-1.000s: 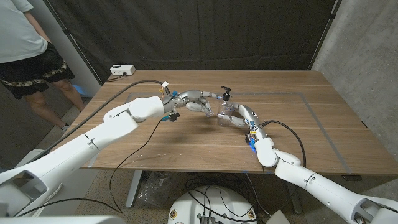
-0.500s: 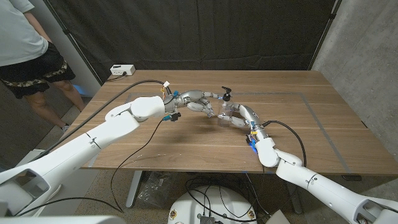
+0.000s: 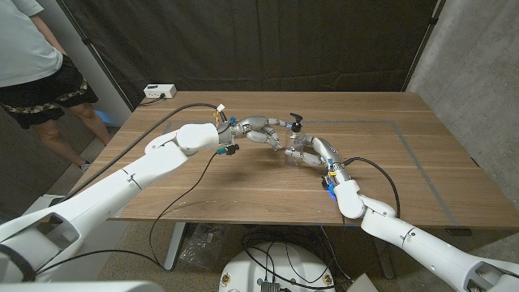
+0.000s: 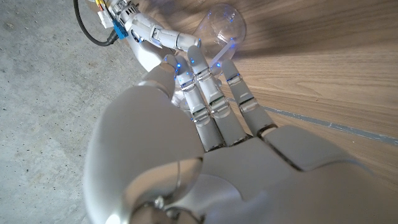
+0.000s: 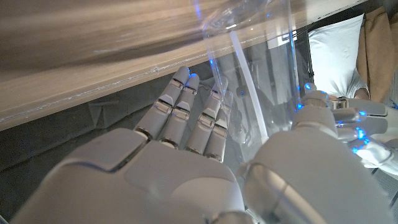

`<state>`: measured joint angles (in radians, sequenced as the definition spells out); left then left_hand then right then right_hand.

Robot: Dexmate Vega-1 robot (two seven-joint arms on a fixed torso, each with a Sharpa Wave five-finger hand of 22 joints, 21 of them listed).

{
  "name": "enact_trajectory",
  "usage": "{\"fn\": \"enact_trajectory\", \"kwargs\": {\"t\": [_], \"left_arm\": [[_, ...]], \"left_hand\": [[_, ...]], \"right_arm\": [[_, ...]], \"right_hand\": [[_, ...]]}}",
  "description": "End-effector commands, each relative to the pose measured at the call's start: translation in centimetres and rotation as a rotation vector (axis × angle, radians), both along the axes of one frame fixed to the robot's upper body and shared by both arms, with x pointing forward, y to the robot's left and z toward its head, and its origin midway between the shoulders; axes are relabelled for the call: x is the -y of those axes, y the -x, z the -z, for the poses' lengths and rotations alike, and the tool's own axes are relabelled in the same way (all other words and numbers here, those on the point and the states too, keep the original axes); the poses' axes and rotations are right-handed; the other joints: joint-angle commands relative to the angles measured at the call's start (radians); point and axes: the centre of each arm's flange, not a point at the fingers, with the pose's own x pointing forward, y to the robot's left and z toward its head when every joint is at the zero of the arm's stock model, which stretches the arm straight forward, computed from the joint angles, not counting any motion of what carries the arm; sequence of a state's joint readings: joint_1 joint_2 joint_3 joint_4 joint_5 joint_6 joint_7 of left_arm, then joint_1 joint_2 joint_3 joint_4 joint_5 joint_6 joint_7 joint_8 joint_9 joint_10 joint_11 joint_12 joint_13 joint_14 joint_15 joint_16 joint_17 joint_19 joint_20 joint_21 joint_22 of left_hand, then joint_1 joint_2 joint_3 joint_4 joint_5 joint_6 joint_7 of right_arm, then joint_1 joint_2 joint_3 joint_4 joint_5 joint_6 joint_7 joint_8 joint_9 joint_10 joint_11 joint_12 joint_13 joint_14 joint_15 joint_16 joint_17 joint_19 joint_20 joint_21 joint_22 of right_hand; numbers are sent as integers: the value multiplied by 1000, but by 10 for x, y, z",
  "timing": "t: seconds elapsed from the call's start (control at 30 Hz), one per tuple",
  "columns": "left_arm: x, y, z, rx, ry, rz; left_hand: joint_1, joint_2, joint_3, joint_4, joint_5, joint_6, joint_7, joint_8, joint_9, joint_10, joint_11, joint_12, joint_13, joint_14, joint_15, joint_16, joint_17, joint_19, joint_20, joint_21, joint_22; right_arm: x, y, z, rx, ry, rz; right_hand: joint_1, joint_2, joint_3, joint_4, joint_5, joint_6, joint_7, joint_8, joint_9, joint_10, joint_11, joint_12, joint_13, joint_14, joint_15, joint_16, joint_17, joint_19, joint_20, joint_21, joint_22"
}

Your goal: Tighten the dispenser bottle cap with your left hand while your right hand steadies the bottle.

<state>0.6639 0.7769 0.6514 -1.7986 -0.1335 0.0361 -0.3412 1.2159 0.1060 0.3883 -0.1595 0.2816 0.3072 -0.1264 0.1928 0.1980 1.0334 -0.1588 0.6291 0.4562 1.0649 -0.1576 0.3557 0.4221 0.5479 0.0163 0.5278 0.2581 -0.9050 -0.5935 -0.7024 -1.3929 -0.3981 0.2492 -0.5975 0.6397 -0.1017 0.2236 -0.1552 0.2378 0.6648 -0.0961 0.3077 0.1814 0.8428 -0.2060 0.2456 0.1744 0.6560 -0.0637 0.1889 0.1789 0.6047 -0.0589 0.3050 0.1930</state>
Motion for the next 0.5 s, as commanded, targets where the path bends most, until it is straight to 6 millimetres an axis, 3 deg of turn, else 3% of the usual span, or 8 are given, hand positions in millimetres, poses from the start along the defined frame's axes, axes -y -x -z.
{"fn": "enact_trajectory", "kwargs": {"t": [0.03, 0.5], "left_arm": [[1, 15, -2, 24, 6, 18], [-7, 39, -4, 52, 38, -5]], "left_hand": [[15, 6, 8, 1, 5, 2, 2, 0, 1, -3, -4, 60, 108, 12, -1, -2, 6, -1, 1, 12, 6], [27, 0, 10, -3, 9, -22, -3, -7, 2, -9, 3, 67, 108, 22, -2, 4, 25, -1, -1, 30, 10]], "right_arm": [[4, 1, 2, -10, 1, 12], [0, 0, 2, -13, 14, -6]], "right_hand": [[135, 146, 21, 19, -3, 140, -126, 2, 3, 12, -4, 5, 5, 2, -40, -4, 5, 0, -16, 0, 6], [137, 148, 22, 19, -5, 142, -127, -3, 3, 12, -4, 1, 5, 2, -40, -4, 5, 1, -17, 0, 6]]}}
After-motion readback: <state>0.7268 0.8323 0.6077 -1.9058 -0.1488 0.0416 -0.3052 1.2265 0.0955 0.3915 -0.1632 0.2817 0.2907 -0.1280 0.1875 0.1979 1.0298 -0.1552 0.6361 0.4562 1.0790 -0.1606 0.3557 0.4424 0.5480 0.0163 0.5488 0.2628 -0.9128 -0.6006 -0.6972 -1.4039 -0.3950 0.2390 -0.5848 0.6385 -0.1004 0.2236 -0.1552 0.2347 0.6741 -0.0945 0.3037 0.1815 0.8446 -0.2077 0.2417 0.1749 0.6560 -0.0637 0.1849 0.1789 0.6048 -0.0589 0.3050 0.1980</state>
